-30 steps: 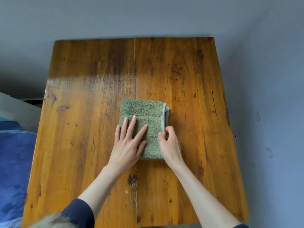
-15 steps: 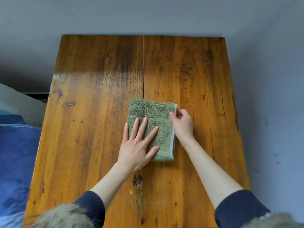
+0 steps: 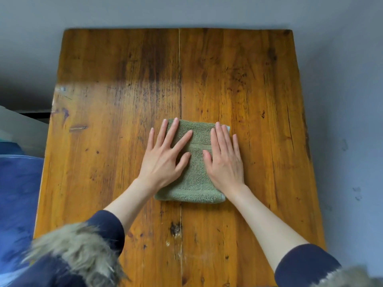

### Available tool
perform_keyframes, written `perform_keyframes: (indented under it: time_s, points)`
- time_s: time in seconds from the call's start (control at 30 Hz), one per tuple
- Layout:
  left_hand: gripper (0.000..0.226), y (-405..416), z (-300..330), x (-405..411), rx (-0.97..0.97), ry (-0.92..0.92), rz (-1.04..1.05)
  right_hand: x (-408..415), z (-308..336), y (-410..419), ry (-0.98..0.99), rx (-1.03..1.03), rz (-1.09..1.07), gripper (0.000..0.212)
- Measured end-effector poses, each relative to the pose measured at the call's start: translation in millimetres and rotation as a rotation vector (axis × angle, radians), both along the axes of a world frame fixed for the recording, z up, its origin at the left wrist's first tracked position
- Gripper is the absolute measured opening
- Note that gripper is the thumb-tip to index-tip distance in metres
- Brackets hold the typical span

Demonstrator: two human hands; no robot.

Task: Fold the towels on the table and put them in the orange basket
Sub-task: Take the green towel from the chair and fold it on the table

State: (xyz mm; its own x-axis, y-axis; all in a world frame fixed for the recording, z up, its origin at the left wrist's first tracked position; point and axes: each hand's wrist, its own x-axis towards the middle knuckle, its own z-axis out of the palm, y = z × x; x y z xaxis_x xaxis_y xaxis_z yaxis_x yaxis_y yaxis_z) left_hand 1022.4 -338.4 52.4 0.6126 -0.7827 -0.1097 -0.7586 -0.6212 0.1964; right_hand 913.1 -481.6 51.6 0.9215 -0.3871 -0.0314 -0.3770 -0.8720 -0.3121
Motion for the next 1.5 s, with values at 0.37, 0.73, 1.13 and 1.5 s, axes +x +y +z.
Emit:
perform_keyframes:
  time_s: [0.37, 0.73, 1.13, 1.5]
  points:
    - [0.057, 9.4, 17.1, -7.7, -0.289, 0.285, 0.171, -15.0, 9.3, 3.3, -0.185, 0.245, -0.163, 0.051]
    - [0.044, 22.2, 36.9, 5.4, -0.348, 0.948, 0.895, -18.5, 31.4, -2.3, 0.060, 0.956, -0.871, 0.038]
    - [0.036, 20.6, 38.0, 15.5, -0.281, 1.137, 0.858, -3.0, 41.7, -13.7, 0.310, 1.178, -0.879, 0.023]
    - [0.023, 54.0, 62.0, -12.7, -0.364, 1.256, 0.930, -22.2, 57.6, 3.0, 0.205, 1.340, -0.683, 0.032]
